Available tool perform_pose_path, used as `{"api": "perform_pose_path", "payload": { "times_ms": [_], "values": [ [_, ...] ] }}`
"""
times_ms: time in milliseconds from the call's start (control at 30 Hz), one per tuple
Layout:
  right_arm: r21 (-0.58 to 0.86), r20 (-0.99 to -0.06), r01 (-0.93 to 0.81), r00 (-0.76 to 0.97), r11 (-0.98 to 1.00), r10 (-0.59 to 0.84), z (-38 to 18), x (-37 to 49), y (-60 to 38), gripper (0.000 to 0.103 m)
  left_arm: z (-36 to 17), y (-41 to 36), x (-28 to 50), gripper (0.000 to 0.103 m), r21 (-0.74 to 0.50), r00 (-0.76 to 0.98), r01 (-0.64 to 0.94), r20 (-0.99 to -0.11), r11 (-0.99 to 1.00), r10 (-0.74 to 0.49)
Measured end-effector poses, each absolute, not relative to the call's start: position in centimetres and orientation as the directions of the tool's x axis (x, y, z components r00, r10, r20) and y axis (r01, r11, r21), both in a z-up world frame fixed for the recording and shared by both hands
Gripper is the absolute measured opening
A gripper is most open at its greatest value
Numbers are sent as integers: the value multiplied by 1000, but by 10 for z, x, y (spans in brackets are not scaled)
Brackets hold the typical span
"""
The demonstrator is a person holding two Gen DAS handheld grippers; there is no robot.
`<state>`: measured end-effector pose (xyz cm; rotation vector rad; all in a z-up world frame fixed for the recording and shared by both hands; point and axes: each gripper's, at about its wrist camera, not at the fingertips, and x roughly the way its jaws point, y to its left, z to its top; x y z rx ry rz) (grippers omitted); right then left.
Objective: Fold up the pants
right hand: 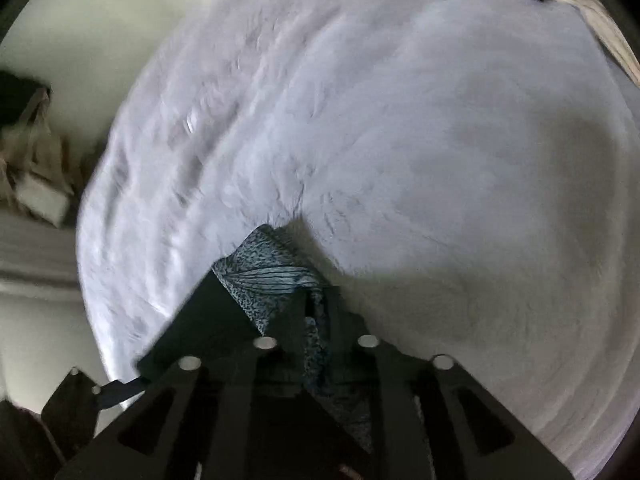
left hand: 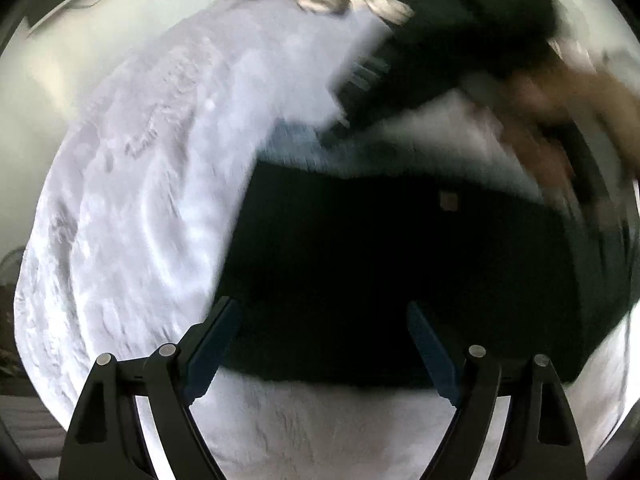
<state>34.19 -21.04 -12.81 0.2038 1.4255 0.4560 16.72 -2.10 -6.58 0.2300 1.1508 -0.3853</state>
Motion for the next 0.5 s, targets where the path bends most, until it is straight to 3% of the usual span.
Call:
{"api": "perform_pose_path", "payload": {
  "times_ms": [133,233,300,400,500],
  "values": [
    [357,-914,-110,166,928,371,-95,302,-254,24,-65,-35,224,86,-10,381,340,-913,940,-147],
    [381,-917,21,140,924,374,-110,270,-290,23,-88,-48,261,86,35,387,287,-919,957,-83],
    [305,-947,82,130,949,293,-125,256,-308,26,-111,-54,281,87,79,355,258,-935,963,-19],
    [167,-979,286,164,944,124,-133,233,-359,26,-110,-46,291,89,32,313,200,-949,979,-33],
    [348,-932,449,258,823,253,-119,189,-415,30,-86,-46,274,89,95,359,236,-933,967,4]
  ]
}}
